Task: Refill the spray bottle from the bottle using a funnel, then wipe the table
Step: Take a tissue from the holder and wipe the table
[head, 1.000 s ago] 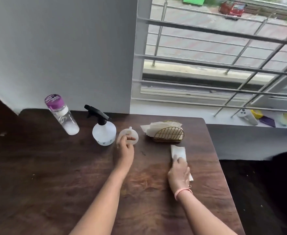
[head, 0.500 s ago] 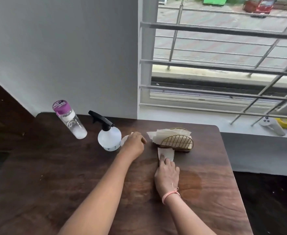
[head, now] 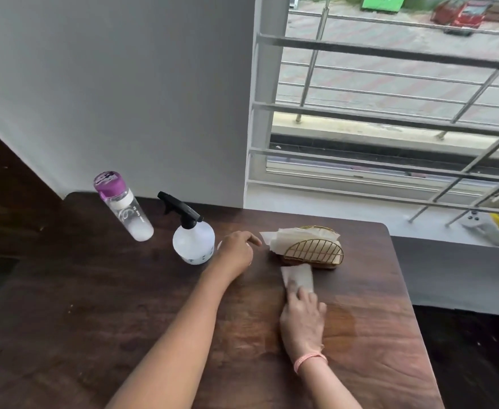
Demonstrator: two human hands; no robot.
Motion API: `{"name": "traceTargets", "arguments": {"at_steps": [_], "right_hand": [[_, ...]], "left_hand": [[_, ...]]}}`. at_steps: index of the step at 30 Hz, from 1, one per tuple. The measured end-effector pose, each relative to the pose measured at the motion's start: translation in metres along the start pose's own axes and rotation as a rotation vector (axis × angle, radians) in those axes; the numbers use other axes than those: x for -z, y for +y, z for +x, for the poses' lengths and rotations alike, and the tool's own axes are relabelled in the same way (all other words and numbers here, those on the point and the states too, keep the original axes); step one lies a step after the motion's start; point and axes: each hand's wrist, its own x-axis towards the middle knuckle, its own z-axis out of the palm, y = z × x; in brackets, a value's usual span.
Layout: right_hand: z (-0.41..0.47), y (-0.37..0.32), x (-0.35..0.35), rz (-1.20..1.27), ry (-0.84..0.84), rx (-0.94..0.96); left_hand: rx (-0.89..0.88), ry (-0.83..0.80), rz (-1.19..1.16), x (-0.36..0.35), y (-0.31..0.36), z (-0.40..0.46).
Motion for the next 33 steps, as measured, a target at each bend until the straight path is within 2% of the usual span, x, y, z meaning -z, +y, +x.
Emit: {"name": "traceTargets", "arguments": {"at_steps": [2, 3, 5, 8, 11, 13, 14, 16, 20, 22, 25, 28, 31, 33], "right_hand": [[0.011, 0.023, 0.005, 0.020, -0.071, -0.234], [0.015, 0.027, 0.006, 0.029, -0.078, -0.289], [0.013, 0.018, 0.004, 0.018, -0.066, -0.259], [-0.013, -0.022, -0.003, -0.003, -0.003, 0.072], [-0.048, -0.056, -0.002, 0.092, -0.068, 0.428], [-0.057, -0.057, -0.001, 0.079, -0.068, 0.572], [-0.054, -0.052, 0.000, 0.067, -0.053, 0.572], [-0.041, -0.034, 0.001, 0.038, -0.033, 0.410], [-0.007, 0.020, 0.010, 0.026, -0.116, -0.175], [0.001, 0.037, 0.016, 0.059, -0.156, -0.344], [-0.001, 0.033, 0.019, 0.088, -0.109, -0.338], [-0.010, 0.023, 0.018, 0.159, -0.133, -0.197], [-0.013, 0.033, 0.014, 0.285, -0.076, 0.011], [-0.011, 0.041, 0.020, 0.342, -0.052, -0.001]], "left_hand": [[0.015, -0.012, -0.028, 0.000, 0.001, -0.002], [0.016, -0.012, -0.039, 0.001, 0.001, -0.004], [0.010, -0.011, -0.064, 0.002, 0.001, -0.007], [-0.022, -0.008, -0.098, 0.002, -0.001, -0.009], [-0.037, -0.011, -0.068, 0.004, -0.002, -0.010], [-0.045, -0.022, -0.065, 0.006, -0.004, -0.012], [-0.054, -0.026, -0.067, 0.008, -0.004, -0.013], [-0.086, -0.034, -0.073, 0.011, -0.006, -0.017], [-0.121, -0.038, -0.068, 0.013, -0.012, -0.026], [-0.133, -0.023, -0.091, 0.012, -0.016, -0.028], [-0.130, 0.012, -0.104, 0.009, -0.017, -0.031], [-0.130, 0.052, -0.098, 0.005, -0.011, -0.035], [-0.162, 0.075, -0.120, 0.002, -0.008, -0.038], [-0.164, 0.084, -0.137, 0.001, -0.008, -0.039]]}}
